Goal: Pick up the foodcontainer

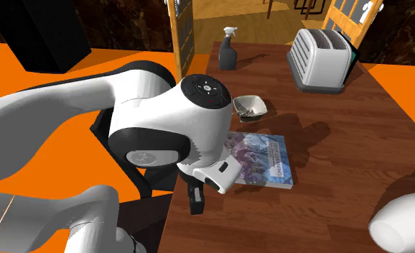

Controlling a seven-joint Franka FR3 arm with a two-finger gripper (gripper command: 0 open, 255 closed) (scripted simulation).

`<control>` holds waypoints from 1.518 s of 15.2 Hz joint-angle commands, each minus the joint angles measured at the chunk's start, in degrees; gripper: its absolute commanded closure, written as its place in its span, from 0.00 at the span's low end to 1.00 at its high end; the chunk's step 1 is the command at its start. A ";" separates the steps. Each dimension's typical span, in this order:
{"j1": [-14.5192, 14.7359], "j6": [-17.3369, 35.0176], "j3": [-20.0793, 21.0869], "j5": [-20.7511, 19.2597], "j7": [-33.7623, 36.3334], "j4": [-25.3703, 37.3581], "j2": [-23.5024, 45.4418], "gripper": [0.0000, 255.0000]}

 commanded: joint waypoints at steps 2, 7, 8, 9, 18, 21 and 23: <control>0.45 1.34 0.69 0.72 0.40 0.52 1.57 0.00; 2.53 7.52 3.98 3.75 2.21 4.11 9.82 0.00; 2.91 8.64 4.61 4.23 2.56 5.03 11.54 0.00; 3.28 9.72 5.23 4.68 2.90 6.01 13.27 0.00; 5.99 17.35 10.51 6.72 6.20 17.69 29.49 0.00; 6.83 18.99 12.10 6.52 7.51 22.73 35.12 0.00; 7.42 19.81 13.11 6.13 8.46 26.44 38.95 0.00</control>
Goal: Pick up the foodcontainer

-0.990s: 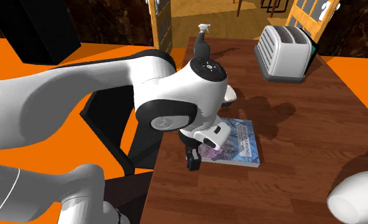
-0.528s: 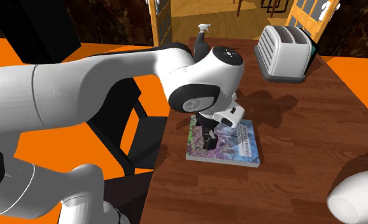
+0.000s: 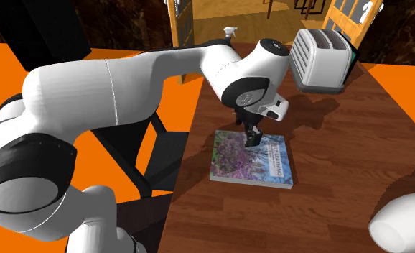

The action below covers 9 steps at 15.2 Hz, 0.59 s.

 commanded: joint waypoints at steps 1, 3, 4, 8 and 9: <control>0.57 1.17 0.98 -0.47 0.85 3.70 4.15 0.00; 1.26 1.63 1.88 -1.16 1.89 7.86 8.10 0.00; 1.63 1.77 2.31 -1.58 2.42 10.07 10.12 0.00; 3.46 1.57 3.79 -3.72 4.65 19.90 18.52 0.00; 4.03 1.31 4.09 -4.35 5.21 22.67 20.74 0.00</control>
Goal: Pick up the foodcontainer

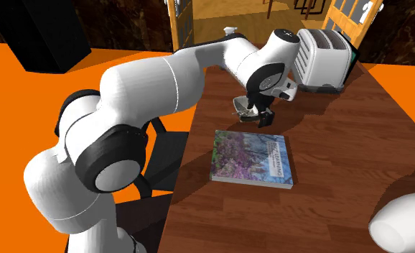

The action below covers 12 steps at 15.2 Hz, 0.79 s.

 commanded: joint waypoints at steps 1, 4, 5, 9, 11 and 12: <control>1.16 -1.02 0.60 -1.50 1.24 6.88 5.24 0.00; 3.35 -2.80 1.19 -3.67 2.85 16.77 12.53 0.00; 3.76 -3.17 1.21 -4.00 3.07 18.43 13.69 0.00; 3.60 0.06 1.14 -3.76 2.54 14.73 13.27 0.00; 3.52 1.63 1.12 -3.67 2.29 13.04 13.16 0.00; 3.49 2.40 1.11 -3.63 2.17 12.23 13.13 0.00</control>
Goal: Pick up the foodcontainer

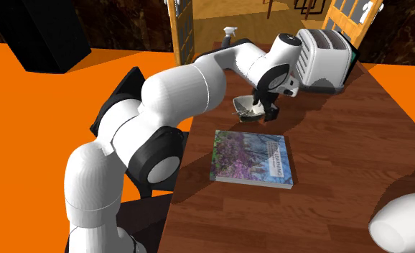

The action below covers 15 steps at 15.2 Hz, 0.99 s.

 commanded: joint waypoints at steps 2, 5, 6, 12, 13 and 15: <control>-0.02 1.08 -0.02 0.01 -0.16 -0.97 0.10 0.00; -0.01 1.06 -0.02 0.00 -0.16 -0.91 0.14 1.00; -0.01 1.07 -0.02 0.00 -0.16 -0.91 0.14 1.00; -0.02 1.08 -0.02 0.01 -0.16 -0.97 0.10 1.00; 0.01 0.32 -0.02 -0.02 -0.04 -0.18 0.11 1.00; 0.08 -1.24 0.00 -0.11 0.20 1.49 0.20 1.00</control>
